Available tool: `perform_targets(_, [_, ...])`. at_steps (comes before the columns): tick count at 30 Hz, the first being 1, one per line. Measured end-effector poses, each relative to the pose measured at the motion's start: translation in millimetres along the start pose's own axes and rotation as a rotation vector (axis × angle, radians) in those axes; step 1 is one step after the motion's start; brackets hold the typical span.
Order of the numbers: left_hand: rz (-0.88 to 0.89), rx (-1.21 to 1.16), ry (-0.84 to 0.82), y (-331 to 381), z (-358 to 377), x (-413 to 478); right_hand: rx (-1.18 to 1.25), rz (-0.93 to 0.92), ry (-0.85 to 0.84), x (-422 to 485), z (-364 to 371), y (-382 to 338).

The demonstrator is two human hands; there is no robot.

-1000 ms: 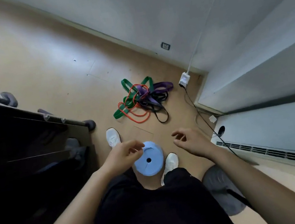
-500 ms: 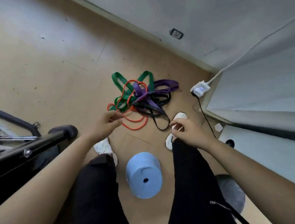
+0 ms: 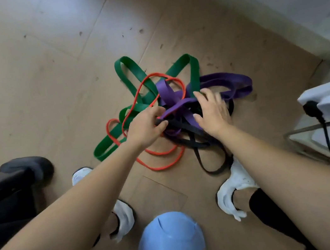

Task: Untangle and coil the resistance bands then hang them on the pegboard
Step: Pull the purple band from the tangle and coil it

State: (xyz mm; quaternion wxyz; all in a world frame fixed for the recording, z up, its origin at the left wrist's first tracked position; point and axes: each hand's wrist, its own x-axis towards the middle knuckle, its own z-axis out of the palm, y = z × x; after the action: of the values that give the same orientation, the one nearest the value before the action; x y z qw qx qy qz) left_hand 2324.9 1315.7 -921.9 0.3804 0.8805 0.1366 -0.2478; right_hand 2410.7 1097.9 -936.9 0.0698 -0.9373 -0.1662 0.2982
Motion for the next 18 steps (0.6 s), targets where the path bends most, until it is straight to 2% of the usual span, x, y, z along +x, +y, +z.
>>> perform_targets(2, [0.034, 0.023, 0.067, -15.6, 30.2, 22.8, -0.116, -0.047, 0.129, 30.9, 15.7, 11.0])
perform_targets(5, [0.029, 0.028, 0.128, -29.0, 59.4, 47.7, -0.272, -0.112, 0.086, 63.8, 25.8, 29.2])
perform_targets(8, [-0.002, 0.085, 0.128, -34.8, 68.5, 63.5, -0.116, -0.047, -0.042, 73.0, 22.5, 37.5])
perform_targets(11, [0.076, 0.133, 0.061, -34.6, 54.4, 68.6, 0.052, 0.004, -0.146, 75.0, 5.6, 33.1])
perform_targets(18, [0.224, 0.113, -0.044, -4.6, -5.1, 32.2, 0.186, -0.008, -0.292, 30.3, -49.0, 29.1])
